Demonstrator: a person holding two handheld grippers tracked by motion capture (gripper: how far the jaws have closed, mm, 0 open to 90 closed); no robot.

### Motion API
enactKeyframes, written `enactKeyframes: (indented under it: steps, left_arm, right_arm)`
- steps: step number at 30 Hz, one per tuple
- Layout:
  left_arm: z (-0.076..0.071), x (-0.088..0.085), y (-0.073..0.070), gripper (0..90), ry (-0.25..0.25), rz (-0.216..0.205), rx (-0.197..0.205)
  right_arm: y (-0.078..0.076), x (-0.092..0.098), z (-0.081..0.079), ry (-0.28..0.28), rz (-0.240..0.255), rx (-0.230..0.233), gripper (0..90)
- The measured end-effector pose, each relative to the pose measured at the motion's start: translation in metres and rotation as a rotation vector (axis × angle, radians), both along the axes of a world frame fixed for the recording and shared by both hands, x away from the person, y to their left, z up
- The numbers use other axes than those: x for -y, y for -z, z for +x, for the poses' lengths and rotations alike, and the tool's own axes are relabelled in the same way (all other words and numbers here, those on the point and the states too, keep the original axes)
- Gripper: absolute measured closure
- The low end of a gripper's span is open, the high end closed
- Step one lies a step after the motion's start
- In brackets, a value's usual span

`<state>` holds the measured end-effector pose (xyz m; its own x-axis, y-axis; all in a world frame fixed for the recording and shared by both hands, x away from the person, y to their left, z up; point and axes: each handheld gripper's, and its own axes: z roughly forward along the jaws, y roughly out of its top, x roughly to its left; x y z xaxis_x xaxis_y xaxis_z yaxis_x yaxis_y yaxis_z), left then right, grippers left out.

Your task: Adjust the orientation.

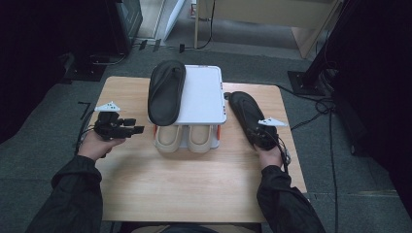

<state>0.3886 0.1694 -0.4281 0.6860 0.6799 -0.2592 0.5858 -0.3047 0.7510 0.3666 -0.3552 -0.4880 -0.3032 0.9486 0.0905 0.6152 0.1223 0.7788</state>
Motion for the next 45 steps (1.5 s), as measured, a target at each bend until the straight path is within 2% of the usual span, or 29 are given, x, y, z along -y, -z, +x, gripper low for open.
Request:
enactKeyframes:
  steps: [5, 8, 11, 13, 18, 21, 26, 29, 31, 34, 36, 40, 45]
  left_arm:
    - [-0.001, -0.003, 0.0, 41.8, -0.009, -0.007, 0.001]
    - [-0.002, -0.003, 0.0, 41.9, -0.01, -0.007, 0.003]
    - [-0.002, -0.004, 0.0, 42.0, -0.011, -0.005, 0.003]
    - [-0.002, -0.004, 0.0, 42.1, -0.01, -0.003, 0.004]
    - [-0.002, -0.004, 0.0, 42.1, -0.007, -0.003, 0.007]
    - [-0.002, -0.003, 0.001, 42.2, -0.006, -0.001, 0.005]
    - [-0.001, -0.005, 0.0, 42.2, -0.009, -0.008, 0.01]
    - [0.0, -0.006, -0.001, 42.2, -0.009, -0.012, 0.011]
    - [0.0, -0.006, -0.001, 42.3, -0.012, -0.013, 0.009]
    - [0.0, -0.005, 0.0, 42.3, -0.008, -0.008, 0.009]
    - [0.0, -0.005, 0.0, 42.2, -0.007, -0.004, 0.009]
    - [-0.001, -0.006, 0.0, 42.2, -0.006, -0.004, 0.008]
    - [-0.005, -0.008, 0.0, 42.2, -0.01, 0.001, 0.009]
  right_arm:
    - [0.002, -0.001, 0.013, 0.004, 0.024, 0.0, 74.9]
    - [0.006, -0.005, 0.021, 0.001, 0.011, -0.018, 74.7]
    - [0.009, -0.008, 0.025, 0.007, -0.022, -0.01, 81.6]
    - [0.008, -0.009, 0.026, 0.014, -0.019, -0.018, 83.9]
    - [0.006, -0.01, 0.018, 0.014, 0.002, -0.038, 84.2]
    - [0.006, -0.013, 0.008, -0.002, -0.018, -0.036, 84.0]
    - [0.004, -0.019, -0.008, -0.012, -0.019, -0.052, 83.9]
    - [0.004, -0.021, -0.014, -0.022, -0.036, -0.047, 77.4]
    - [0.003, -0.021, -0.015, -0.025, -0.035, -0.037, 76.4]
    - [0.001, -0.022, -0.01, -0.029, -0.039, -0.01, 74.5]
    - [0.001, -0.022, -0.004, -0.028, -0.025, -0.005, 73.0]
    - [0.0, -0.026, 0.007, -0.034, -0.035, 0.011, 72.5]
    - [-0.001, -0.027, 0.021, -0.033, -0.013, 0.004, 71.9]
